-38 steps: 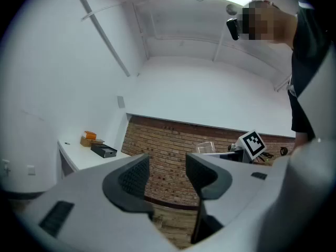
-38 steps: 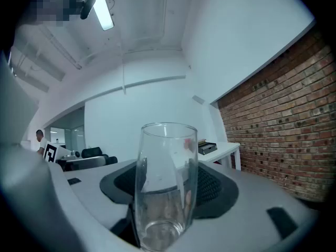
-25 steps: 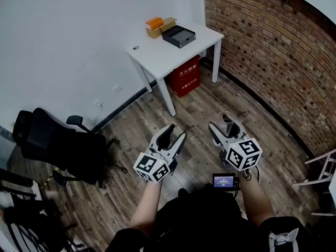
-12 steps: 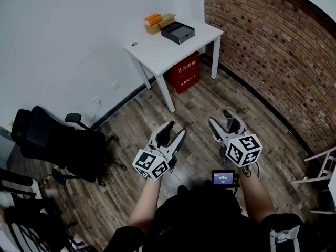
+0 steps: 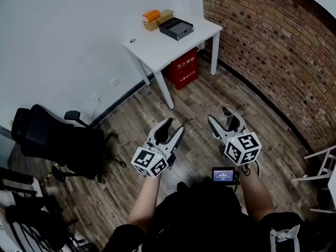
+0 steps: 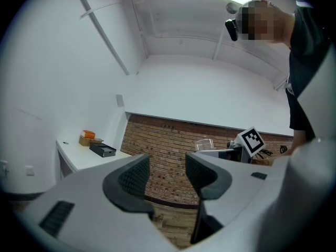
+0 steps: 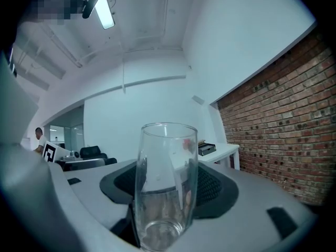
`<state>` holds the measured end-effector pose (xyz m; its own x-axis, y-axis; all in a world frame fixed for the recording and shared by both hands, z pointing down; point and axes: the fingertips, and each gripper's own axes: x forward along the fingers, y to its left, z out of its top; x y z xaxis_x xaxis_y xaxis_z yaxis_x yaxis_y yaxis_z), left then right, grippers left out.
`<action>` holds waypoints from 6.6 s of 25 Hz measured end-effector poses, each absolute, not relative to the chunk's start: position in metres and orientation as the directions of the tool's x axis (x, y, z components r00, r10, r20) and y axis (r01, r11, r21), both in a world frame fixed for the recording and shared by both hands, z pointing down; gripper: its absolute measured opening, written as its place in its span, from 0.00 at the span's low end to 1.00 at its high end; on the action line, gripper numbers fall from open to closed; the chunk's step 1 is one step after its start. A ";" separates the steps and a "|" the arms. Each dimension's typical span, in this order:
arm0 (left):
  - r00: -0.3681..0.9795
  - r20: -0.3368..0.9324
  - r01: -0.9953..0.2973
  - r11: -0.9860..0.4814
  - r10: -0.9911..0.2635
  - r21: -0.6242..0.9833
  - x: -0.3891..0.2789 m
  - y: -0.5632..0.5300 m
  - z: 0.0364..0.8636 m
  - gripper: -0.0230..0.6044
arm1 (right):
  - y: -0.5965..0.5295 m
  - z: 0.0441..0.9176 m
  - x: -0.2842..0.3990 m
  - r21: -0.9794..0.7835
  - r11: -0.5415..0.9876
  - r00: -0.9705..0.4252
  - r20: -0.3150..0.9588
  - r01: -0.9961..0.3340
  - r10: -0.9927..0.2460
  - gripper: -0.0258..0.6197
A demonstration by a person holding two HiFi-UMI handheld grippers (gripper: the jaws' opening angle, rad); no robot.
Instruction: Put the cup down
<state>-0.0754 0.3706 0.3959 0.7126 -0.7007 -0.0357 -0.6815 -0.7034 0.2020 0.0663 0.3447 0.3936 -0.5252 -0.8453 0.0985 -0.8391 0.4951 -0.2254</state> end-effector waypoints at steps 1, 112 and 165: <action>0.712 -0.034 -0.682 -0.703 -0.701 0.203 -0.073 0.370 0.396 0.39 | 0.345 0.394 0.069 -0.226 0.496 -0.526 0.097 -0.839 -0.845 0.48; 0.679 -0.010 -0.705 -0.655 -0.734 0.270 -0.069 -0.403 0.423 0.34 | -0.458 0.448 0.024 -0.388 0.616 -0.710 0.172 -0.686 -0.683 0.48; 0.625 0.098 -0.767 -0.587 -0.774 0.259 -0.114 -0.444 0.443 0.34 | -0.693 0.557 -0.063 0.043 0.664 -0.621 0.314 -0.747 -0.718 0.48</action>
